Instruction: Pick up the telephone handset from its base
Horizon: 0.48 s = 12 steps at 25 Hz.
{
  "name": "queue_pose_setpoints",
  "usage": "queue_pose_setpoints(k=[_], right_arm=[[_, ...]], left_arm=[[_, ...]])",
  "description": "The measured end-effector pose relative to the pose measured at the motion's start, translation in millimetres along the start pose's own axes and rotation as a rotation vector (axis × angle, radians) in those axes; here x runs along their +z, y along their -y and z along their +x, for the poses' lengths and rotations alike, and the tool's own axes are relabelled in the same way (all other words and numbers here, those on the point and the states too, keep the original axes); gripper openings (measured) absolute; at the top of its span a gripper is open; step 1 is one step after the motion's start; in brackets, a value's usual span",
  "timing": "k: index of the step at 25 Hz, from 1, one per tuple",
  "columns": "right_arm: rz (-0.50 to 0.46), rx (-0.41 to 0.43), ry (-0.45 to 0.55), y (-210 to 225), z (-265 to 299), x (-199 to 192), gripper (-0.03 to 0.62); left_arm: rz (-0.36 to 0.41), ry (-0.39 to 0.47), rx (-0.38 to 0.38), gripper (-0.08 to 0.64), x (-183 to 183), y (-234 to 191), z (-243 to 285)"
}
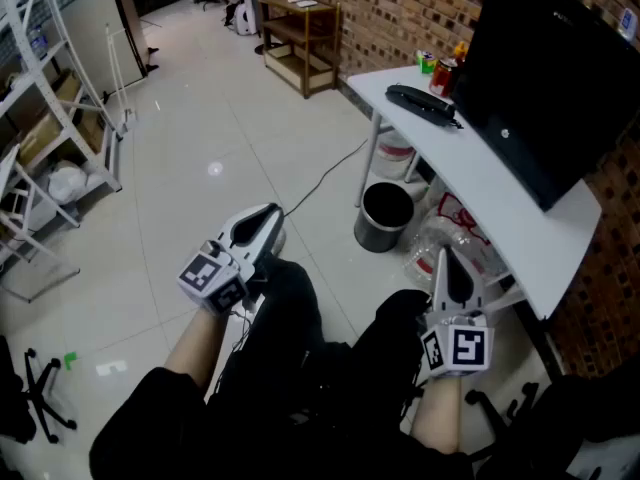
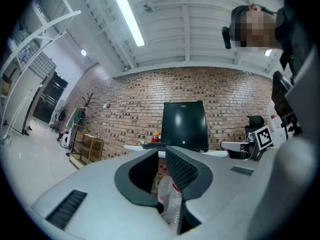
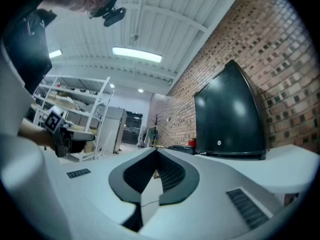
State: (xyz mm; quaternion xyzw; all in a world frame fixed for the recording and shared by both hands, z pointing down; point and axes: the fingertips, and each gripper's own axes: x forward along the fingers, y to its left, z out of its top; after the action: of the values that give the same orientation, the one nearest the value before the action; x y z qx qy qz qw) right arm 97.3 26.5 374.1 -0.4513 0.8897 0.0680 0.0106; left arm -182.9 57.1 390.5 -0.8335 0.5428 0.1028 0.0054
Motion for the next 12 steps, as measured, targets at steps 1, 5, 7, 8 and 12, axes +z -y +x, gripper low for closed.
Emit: queue_pose_setpoints(k=[1, 5, 7, 8, 12], right_arm=[[-0.030, -0.007, -0.011, 0.8, 4.0, 1.1, 0.009], [-0.054, 0.001, -0.010, 4.8, 26.8, 6.1, 0.009], [-0.032, 0.013, -0.005, 9.1, 44.2, 4.3, 0.009], [-0.027, 0.016, -0.010, 12.8, 54.6, 2.0, 0.009], [-0.013, 0.019, -0.017, 32.1, 100.5, -5.8, 0.009]], left_arm=[[-0.003, 0.001, 0.002, 0.051, -0.7, -1.8, 2.0], [-0.011, 0.009, 0.006, 0.051, -1.2, -15.4, 17.8], [-0.005, 0.006, 0.011, 0.051, -2.5, -29.0, 30.7], [0.001, 0.002, 0.015, 0.051, -3.1, -37.8, 38.6], [0.033, 0.002, 0.040, 0.051, 3.6, -78.2, 73.2]])
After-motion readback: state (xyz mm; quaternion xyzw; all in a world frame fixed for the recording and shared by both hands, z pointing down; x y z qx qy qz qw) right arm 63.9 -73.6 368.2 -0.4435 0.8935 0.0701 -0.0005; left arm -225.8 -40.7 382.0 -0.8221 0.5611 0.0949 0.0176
